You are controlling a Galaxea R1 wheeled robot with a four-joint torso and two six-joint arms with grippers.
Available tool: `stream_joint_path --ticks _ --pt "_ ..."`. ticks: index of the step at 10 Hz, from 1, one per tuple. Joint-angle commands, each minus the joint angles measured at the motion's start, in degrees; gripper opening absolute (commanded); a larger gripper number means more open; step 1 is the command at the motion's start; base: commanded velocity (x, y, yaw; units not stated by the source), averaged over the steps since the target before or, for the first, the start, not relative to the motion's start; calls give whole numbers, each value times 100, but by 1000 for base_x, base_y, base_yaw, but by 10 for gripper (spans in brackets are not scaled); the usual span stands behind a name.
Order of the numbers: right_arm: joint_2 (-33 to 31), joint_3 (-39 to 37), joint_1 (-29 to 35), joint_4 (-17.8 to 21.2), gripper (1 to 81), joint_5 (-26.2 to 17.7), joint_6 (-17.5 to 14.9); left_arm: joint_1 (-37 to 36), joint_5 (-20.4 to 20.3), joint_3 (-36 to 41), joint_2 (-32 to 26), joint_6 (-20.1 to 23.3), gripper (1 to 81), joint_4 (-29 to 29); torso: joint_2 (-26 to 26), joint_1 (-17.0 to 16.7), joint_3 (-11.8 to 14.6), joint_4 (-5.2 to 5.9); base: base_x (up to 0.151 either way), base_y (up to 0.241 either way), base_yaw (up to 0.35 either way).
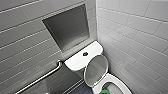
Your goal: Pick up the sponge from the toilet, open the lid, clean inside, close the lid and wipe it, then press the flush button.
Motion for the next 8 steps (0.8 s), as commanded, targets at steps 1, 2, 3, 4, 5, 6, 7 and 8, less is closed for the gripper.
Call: stream_joint_path --ticks 1,2,3,4,5,6,7,8 --pt "129 39 418 -116 10 -681 -59 111 480 0 -104 7 811 -38 0 0 0 0 0 0 0" --pt "-176 486 294 -334 10 -638 -42 111 480 18 -113 7 811 -46 0 0 0 0 0 0 0" --pt "-470 798 163 -442 10 -629 -33 111 480 18 -113 7 811 -38 0 0 0 0 0 0 0" --pt "-697 1026 31 -451 10 -471 -33 111 480 18 -95 7 811 -29 0 0 0 0 0 0 0" --pt "-848 1132 -83 -477 10 -435 -33 111 480 18 -95 7 811 -20 -2 0 0 0 0 0 0" --pt "-1031 1219 -189 -503 10 -444 -33 111 480 18 -103 7 811 -20 -2 0 0 0 0 0 0" --pt "-1207 1360 -294 -556 10 -444 -33 111 480 18 -104 7 811 -20 -2 0 0 0 0 0 0" --pt "-1419 1519 -400 -609 10 -435 -33 111 480 18 -113 7 811 -20 -2 0 0 0 0 0 0"
